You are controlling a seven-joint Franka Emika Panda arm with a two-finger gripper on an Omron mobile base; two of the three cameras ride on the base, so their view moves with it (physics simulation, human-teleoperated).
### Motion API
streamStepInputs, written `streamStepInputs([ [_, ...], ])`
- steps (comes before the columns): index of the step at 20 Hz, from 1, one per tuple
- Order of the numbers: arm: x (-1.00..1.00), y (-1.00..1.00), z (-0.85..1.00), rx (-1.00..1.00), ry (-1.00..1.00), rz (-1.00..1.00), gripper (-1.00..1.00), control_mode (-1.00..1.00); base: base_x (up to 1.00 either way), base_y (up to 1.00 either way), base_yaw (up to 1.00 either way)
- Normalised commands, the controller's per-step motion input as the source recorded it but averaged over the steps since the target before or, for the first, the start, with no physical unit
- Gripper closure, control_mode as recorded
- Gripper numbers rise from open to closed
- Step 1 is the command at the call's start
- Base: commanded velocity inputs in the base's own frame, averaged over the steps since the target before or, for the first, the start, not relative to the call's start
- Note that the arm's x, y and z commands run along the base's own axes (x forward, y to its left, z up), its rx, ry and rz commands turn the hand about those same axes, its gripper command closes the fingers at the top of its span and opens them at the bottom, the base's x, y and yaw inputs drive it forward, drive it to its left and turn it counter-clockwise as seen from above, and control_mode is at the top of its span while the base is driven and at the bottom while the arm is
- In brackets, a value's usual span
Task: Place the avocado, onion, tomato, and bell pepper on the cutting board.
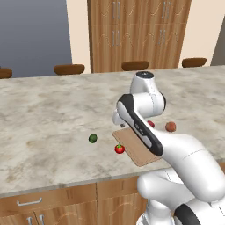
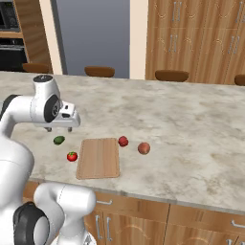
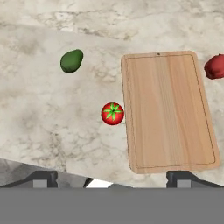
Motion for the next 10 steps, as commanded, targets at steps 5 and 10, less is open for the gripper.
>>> streamStepInputs([
  [5, 0.23, 0.09, -0.11, 0.0, 0.03, 0.0, -1.0, -1.0, 0.0, 0.0, 0.0],
  [10, 0.21, 0.04, -0.16, 0.0, 0.0, 0.0, -1.0, -1.0, 0.0, 0.0, 0.0],
])
